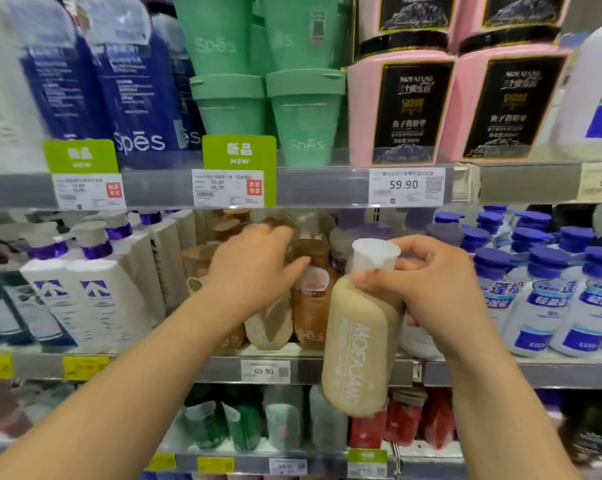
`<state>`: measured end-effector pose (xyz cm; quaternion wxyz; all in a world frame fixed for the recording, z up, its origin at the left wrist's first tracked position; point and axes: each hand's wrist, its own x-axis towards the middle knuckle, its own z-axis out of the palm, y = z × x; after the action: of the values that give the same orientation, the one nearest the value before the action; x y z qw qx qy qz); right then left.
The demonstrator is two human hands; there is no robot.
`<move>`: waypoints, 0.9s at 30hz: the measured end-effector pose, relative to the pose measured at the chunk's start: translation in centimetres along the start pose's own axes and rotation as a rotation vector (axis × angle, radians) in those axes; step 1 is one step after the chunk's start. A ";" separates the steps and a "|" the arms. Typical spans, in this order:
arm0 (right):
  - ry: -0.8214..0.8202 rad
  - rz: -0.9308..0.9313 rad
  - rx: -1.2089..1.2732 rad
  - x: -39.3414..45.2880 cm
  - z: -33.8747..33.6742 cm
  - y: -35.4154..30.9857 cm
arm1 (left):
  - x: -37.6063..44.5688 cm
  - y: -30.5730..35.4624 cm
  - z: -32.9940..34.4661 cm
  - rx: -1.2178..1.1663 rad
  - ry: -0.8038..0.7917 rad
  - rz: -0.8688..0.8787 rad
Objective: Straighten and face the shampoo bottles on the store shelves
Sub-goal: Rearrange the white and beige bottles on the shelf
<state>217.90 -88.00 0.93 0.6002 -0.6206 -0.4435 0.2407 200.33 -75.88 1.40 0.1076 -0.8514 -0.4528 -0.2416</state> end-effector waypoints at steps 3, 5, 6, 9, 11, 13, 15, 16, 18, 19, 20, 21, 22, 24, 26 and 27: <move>0.017 0.007 -0.016 -0.3 1.2 -0.4 | 1.3 1.1 1.2 -0.010 -0.101 0.025; 0.040 0.006 -0.031 -0.6 1.8 -0.6 | 2.3 1.7 1.9 -0.046 -0.161 0.046; 0.058 0.009 -0.036 -0.7 2.1 -0.7 | 2.7 1.9 2.2 -0.058 -0.188 0.061; 0.104 0.031 -0.046 -1.0 2.6 -0.8 | 3.3 2.0 2.9 -0.041 -0.239 0.104; 0.120 0.042 -0.074 -1.3 2.8 -1.0 | 3.4 2.0 3.1 -0.017 -0.245 0.113; 0.145 0.042 -0.080 -1.5 3.0 -1.1 | 3.2 2.0 3.2 -0.029 -0.226 0.128; 0.173 0.034 -0.085 -1.7 3.2 -1.3 | 2.6 1.7 3.4 -0.049 -0.181 0.161; 0.184 0.029 -0.090 -1.8 3.3 -1.4 | 2.3 1.5 3.5 -0.053 -0.147 0.189; 0.201 0.018 -0.100 -2.0 3.4 -1.6 | 1.5 0.9 3.5 -0.066 -0.090 0.247; 0.205 0.011 -0.101 -2.1 3.5 -1.7 | 1.1 0.5 3.5 -0.075 -0.070 0.272; 0.203 0.003 -0.101 -2.2 3.5 -1.8 | 0.8 0.3 3.5 -0.088 -0.055 0.287; 0.198 -0.004 -0.104 -2.3 3.4 -2.0 | 0.6 0.1 3.5 -0.102 -0.041 0.289; 0.194 -0.012 -0.107 -2.3 3.4 -2.2 | 0.3 -0.2 3.3 -0.124 -0.010 0.282; 0.198 -0.028 -0.102 -2.3 3.5 -2.6 | -0.1 -1.0 2.5 -0.171 0.079 0.271; 0.203 -0.043 -0.101 -2.2 3.4 -2.9 | -0.6 -1.7 0.9 -0.224 0.138 0.258; 0.202 -0.049 -0.105 -2.1 3.4 -2.9 | -0.9 -2.1 -0.1 -0.250 0.141 0.256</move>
<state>213.33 -88.27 2.70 0.6141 -0.6613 -0.4077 0.1389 198.12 -75.34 0.94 0.0621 -0.8899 -0.2985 -0.3392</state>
